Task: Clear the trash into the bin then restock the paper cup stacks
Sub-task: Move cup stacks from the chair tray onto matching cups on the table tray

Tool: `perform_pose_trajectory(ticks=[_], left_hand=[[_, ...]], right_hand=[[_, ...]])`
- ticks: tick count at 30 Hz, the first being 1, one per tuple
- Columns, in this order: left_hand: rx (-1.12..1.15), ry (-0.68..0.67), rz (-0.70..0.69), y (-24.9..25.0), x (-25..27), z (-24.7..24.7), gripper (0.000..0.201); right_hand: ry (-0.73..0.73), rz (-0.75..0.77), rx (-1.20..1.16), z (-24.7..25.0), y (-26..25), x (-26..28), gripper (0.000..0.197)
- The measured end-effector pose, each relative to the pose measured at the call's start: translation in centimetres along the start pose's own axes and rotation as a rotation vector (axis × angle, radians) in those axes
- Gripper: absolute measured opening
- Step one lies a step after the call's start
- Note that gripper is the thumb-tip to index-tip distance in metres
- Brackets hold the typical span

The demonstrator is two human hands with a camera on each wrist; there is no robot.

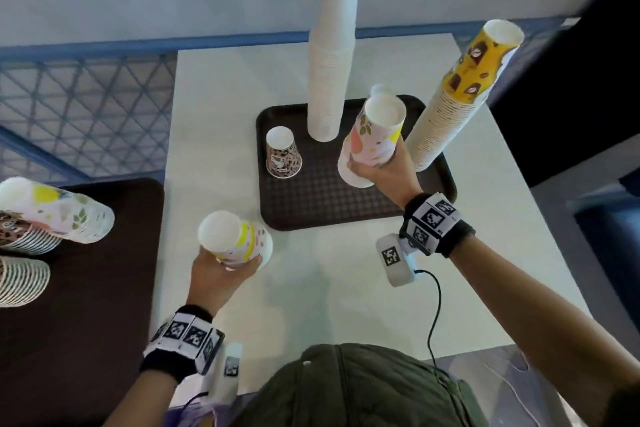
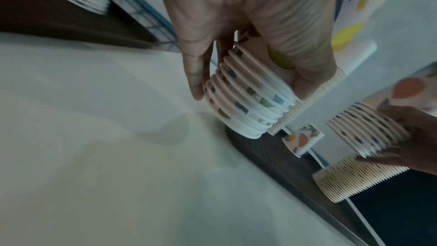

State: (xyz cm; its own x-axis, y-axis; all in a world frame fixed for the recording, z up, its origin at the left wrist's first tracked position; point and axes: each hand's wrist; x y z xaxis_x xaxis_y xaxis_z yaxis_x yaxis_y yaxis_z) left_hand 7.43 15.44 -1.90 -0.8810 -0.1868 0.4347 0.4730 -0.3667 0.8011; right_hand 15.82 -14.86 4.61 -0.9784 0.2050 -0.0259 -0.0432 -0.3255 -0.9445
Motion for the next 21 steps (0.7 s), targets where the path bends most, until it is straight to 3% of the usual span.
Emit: perform_pose_trajectory(ticks=[9, 16, 21], left_hand=[[-0.003, -0.141, -0.112, 8.9, -0.2, -9.3, 0.083], [-0.049, -0.153, -0.095, 9.1, -0.8, -9.4, 0.079], [-0.089, -0.140, -0.064, 8.0, -1.3, -8.1, 0.078]], right_hand=[[0.203, 0.020, 0.034, 3.6, 0.0, -9.4, 0.083], [0.359, -0.053, 0.026, 2.4, 0.4, -15.5, 0.082], [0.360, -0.133, -0.002, 1.1, 2.4, -16.5, 0.090]])
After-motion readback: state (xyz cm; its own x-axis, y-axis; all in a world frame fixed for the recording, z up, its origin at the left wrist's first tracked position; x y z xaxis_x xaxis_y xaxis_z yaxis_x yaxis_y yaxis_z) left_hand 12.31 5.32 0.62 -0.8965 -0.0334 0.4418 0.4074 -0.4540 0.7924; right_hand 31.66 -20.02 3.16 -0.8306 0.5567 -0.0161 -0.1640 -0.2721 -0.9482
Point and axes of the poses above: each hand's wrist, its own x-axis away from the middle knuckle, its own z-axis out of the back of the hand, y = z × x, and after that the axes turned 10 degrees about z, right-handed
